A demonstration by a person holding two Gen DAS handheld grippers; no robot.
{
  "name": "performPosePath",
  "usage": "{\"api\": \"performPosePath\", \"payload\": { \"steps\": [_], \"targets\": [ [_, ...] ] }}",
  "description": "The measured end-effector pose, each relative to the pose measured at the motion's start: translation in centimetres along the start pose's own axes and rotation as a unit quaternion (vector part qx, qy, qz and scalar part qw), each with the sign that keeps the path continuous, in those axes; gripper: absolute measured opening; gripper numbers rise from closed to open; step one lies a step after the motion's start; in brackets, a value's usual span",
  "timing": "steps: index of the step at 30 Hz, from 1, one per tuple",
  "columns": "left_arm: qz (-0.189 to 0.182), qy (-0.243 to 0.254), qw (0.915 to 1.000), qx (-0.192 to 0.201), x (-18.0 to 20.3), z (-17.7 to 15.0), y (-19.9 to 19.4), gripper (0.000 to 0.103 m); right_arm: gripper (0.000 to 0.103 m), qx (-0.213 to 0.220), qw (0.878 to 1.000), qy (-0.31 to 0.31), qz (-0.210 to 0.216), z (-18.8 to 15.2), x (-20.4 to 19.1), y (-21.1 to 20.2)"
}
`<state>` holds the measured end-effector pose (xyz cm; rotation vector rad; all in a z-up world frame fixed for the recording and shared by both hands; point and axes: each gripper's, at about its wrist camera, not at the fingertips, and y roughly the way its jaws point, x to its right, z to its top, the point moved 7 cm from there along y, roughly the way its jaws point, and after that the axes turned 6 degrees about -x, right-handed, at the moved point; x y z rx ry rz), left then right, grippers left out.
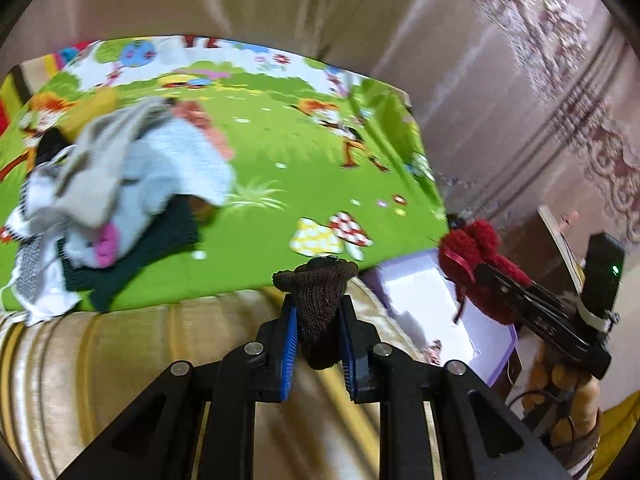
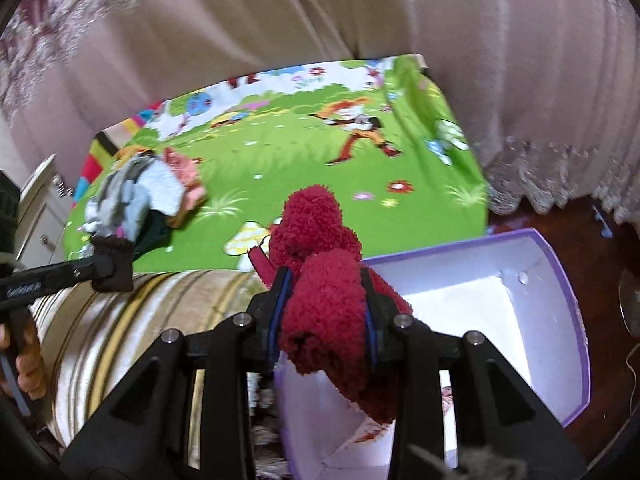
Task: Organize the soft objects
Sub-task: 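Carry the glove and sock into the white box and open both tools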
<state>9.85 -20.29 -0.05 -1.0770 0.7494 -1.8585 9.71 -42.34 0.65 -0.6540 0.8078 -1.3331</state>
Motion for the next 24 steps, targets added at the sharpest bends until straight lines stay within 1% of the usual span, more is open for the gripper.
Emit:
{"api": "performPosePath", "payload": {
  "steps": [8, 13, 17, 19, 20, 22, 23, 24],
  "targets": [
    [-0.019, 0.073, 0.9967, -0.029, 6.9, 0.0, 3.3, 0.020, 0.037, 0.008, 0.998, 0.028, -0.055, -0.2, 3.6, 0.2],
    [-0.024, 0.106, 0.9933, -0.040, 9.9, 0.4, 5.3, 0.020, 0.037, 0.016, 0.997, 0.042, -0.066, -0.1, 5.0, 0.2],
    [-0.028, 0.122, 0.9908, -0.051, 11.6, 0.6, 6.9, 0.020, 0.037, 0.017, 0.996, 0.048, -0.072, -0.1, 6.0, 0.4],
    [-0.031, 0.130, 0.9894, -0.057, 12.2, 0.5, 7.6, 0.023, 0.037, 0.016, 0.996, 0.050, -0.074, -0.2, 6.2, 0.4],
    [-0.033, 0.131, 0.9890, -0.061, 12.5, 0.5, 7.8, 0.026, 0.039, 0.014, 0.996, 0.050, -0.075, -0.2, 6.4, 0.5],
    [-0.040, 0.133, 0.9883, -0.063, 13.0, 0.4, 8.1, 0.028, 0.046, 0.013, 0.996, 0.052, -0.077, -0.4, 6.7, 0.4],
    [-0.038, 0.135, 0.9880, -0.066, 13.1, 0.3, 8.3, 0.032, 0.051, 0.013, 0.995, 0.054, -0.078, -0.4, 6.8, 0.4],
    [-0.036, 0.135, 0.9880, -0.066, 13.1, 0.3, 8.3, 0.036, 0.053, 0.014, 0.995, 0.056, -0.079, -0.5, 6.9, 0.4]
  ]
}}
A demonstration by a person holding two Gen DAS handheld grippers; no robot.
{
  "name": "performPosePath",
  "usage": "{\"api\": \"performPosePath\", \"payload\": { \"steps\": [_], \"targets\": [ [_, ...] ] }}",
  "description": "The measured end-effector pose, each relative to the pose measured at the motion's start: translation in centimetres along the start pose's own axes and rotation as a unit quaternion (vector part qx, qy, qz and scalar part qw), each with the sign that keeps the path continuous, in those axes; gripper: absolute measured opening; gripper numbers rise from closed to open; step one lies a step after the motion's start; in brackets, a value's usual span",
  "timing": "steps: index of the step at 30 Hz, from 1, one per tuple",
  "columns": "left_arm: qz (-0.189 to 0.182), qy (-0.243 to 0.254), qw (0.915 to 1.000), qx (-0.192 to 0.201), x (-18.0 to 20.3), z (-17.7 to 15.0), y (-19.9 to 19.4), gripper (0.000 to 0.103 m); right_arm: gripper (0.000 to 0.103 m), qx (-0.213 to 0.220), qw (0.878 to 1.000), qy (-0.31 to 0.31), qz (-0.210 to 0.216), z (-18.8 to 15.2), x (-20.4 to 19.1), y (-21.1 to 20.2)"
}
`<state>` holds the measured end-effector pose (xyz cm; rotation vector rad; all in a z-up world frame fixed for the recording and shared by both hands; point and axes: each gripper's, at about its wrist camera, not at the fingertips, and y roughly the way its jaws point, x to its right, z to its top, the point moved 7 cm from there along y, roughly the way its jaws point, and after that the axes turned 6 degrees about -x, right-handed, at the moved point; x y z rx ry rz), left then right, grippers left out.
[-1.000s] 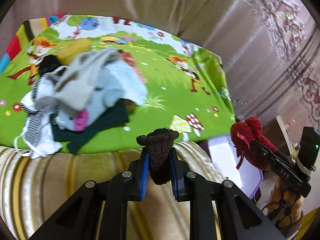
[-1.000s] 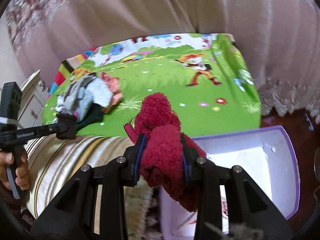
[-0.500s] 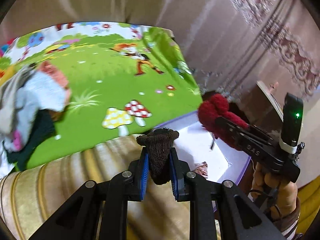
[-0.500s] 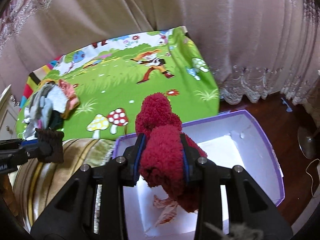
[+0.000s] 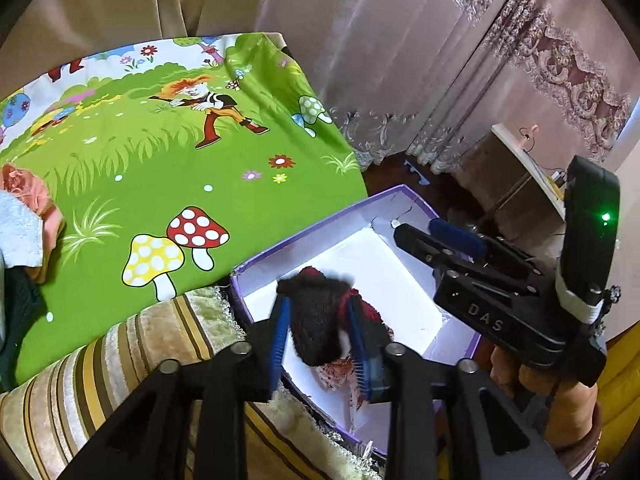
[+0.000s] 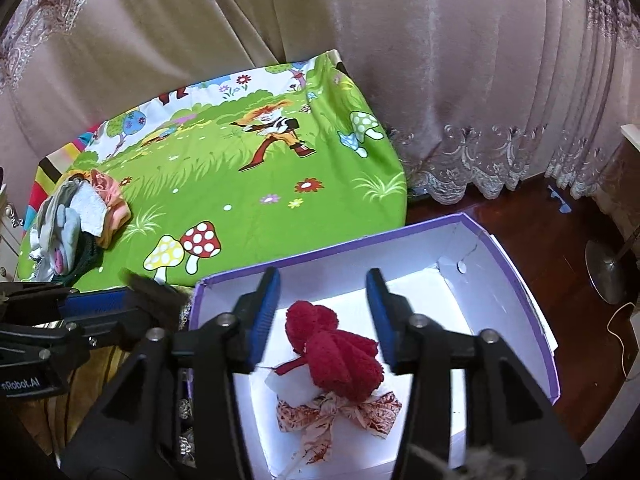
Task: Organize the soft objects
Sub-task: 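Carry the glove and sock into the white box and open both tools, then move both tools back to the pile toward the yellow sponge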
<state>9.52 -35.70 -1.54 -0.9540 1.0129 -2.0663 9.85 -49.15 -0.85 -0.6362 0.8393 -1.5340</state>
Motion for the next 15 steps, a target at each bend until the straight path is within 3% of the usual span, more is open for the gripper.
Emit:
{"api": "performPosePath", "payload": {
  "steps": [7, 15],
  "targets": [
    [0.002, -0.017, 0.9999, 0.002, -0.9, -0.1, -0.3, 0.037, 0.054, 0.002, 1.000, 0.007, -0.015, -0.1, 0.5, -0.1],
    [0.011, -0.020, 0.9996, 0.014, -1.7, -0.5, -1.4, 0.037, 0.057, 0.009, 1.000, -0.010, 0.022, 0.0, -2.0, -0.9]
  ]
}}
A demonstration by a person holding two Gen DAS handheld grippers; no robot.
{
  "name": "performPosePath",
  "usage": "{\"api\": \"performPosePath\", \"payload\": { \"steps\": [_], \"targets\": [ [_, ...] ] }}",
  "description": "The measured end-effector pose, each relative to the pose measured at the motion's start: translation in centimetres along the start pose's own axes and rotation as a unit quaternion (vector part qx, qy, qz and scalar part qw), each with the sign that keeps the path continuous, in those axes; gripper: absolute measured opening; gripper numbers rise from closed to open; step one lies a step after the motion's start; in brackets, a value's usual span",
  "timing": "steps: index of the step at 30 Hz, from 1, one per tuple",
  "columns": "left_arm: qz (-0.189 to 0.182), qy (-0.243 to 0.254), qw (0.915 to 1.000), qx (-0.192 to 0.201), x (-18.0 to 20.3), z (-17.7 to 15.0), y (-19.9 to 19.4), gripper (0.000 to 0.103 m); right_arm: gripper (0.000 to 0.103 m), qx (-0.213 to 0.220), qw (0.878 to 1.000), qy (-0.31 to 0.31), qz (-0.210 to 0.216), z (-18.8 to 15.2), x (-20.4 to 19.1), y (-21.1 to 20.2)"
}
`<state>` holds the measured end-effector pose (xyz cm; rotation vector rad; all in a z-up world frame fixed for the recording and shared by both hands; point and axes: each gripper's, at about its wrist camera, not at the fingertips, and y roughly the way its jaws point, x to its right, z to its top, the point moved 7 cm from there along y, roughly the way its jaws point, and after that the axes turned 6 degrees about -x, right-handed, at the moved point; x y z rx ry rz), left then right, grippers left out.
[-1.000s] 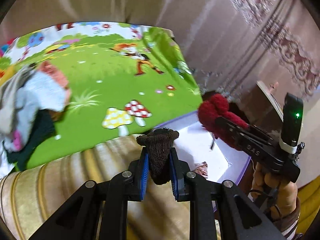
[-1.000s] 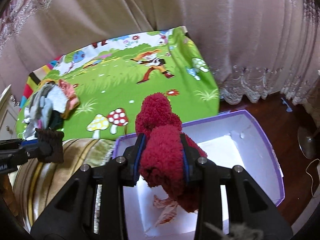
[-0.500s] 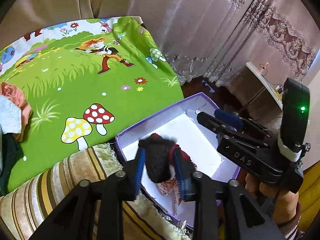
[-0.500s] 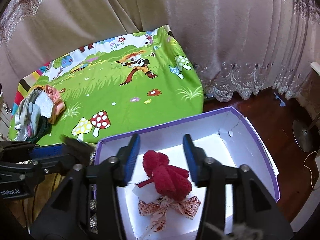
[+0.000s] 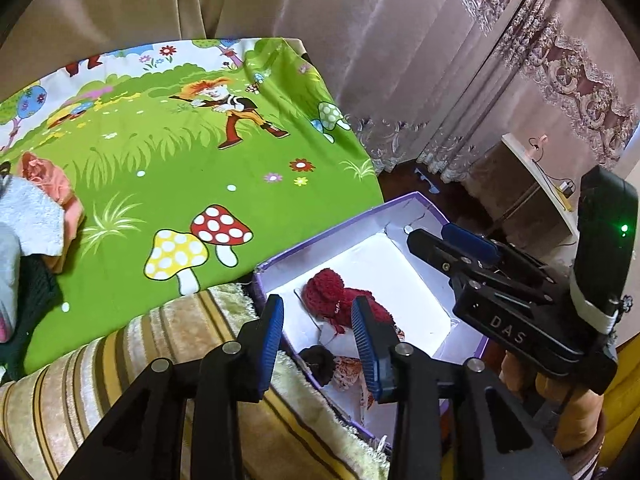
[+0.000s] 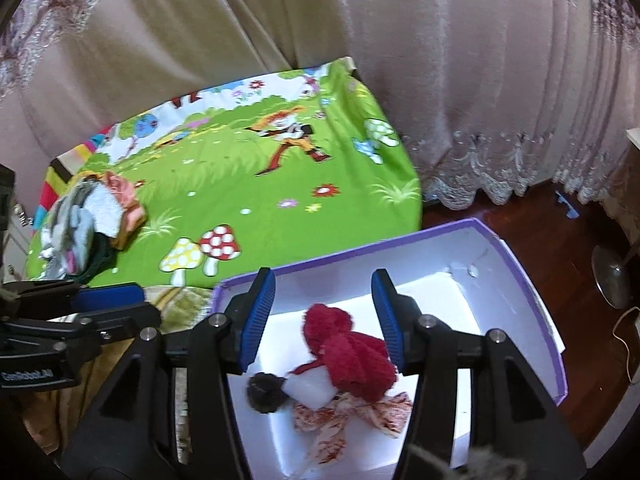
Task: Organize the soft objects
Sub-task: 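Move both tools back to the pile toward the yellow sponge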
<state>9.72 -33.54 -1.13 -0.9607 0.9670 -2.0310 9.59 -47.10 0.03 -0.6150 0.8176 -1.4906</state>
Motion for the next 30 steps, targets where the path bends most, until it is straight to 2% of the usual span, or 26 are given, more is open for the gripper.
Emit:
{"api": "performPosePath", "payload": {
  "steps": [3, 14, 24, 30],
  "targets": [
    [0.000, -0.009, 0.9999, 0.008, -0.9, -0.2, -0.7, 0.037, 0.065, -0.001, 1.000, -0.006, 0.010, 0.2, -1.2, -0.1],
    [0.028, -0.065, 0.9960, 0.054, -7.5, -1.0, -4.8, 0.037, 0.068, -0.009, 0.998, -0.047, 0.044, 0.3, -6.3, -0.1],
    [0.046, -0.148, 0.9831, 0.098, -15.9, -2.5, -9.8, 0.037, 0.072, -0.021, 0.992, -0.088, 0.086, 0.8, -13.0, 0.4],
    [0.059, -0.177, 0.9752, 0.119, -20.4, -3.1, -12.6, 0.037, 0.072, -0.028, 0.986, -0.108, 0.121, 1.5, -17.6, 0.9]
  ]
}}
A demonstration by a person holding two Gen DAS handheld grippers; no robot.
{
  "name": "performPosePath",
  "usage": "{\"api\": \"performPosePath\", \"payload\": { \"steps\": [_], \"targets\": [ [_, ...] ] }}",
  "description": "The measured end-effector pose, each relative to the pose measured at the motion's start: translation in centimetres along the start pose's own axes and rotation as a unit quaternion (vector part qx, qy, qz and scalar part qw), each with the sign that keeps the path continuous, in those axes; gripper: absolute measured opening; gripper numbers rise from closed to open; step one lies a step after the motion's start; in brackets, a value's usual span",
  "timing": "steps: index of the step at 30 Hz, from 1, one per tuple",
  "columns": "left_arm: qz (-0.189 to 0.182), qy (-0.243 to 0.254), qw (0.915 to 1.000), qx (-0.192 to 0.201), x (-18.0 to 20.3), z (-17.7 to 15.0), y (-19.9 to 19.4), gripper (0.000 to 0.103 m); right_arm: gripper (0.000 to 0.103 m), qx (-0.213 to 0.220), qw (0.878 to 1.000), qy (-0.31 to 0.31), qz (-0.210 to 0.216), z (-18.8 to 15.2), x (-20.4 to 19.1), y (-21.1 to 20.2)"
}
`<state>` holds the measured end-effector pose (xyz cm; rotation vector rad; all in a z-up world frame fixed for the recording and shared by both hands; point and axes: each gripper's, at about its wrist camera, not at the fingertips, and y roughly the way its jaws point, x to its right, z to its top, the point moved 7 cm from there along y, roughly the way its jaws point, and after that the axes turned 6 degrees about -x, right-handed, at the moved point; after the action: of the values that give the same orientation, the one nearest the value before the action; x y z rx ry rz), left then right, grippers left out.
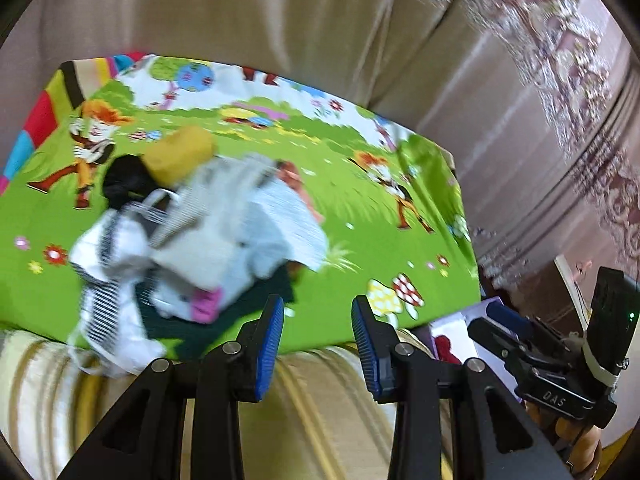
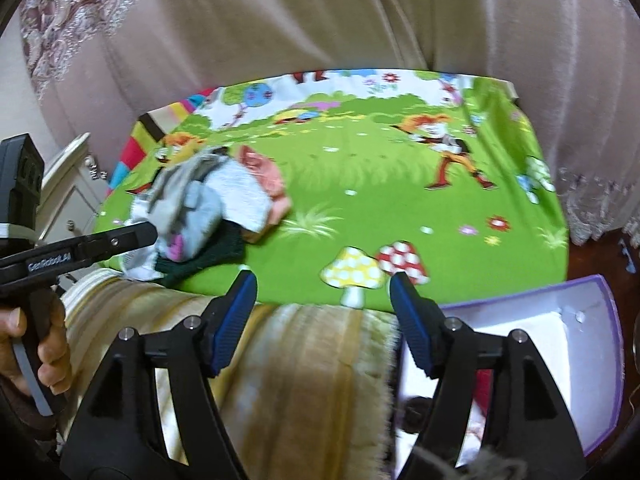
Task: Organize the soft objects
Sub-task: 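Move both tools back to the pile toward the yellow sponge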
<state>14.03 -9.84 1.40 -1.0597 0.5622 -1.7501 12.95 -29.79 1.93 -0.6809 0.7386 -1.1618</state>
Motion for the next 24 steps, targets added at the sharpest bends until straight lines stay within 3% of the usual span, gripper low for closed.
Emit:
{"api": "performPosePath", "payload": {
  "steps": [7, 14, 24],
  "targets": [
    [0.029, -0.009, 0.9994, 0.016, -5.1, 2.7, -1.6, 0.038, 0.072, -0.011, 0.999, -0.018, 0.041, 2.2, -4.8, 2.1],
    [0.050, -0.003, 0.9985, 0.022, -8.4, 5.7, -2.0, 0.053, 0.072, -0.023, 0.996, -0.038, 0.072, 4.7, -9.5, 4.7],
    [0.061, 0.090, 0.9940, -0.002, -9.4, 10.2, 0.8, 0.072, 0.074, -0.053, 0.993, -0.044, 0.093, 6.9, -14.3, 8.5]
  ]
}}
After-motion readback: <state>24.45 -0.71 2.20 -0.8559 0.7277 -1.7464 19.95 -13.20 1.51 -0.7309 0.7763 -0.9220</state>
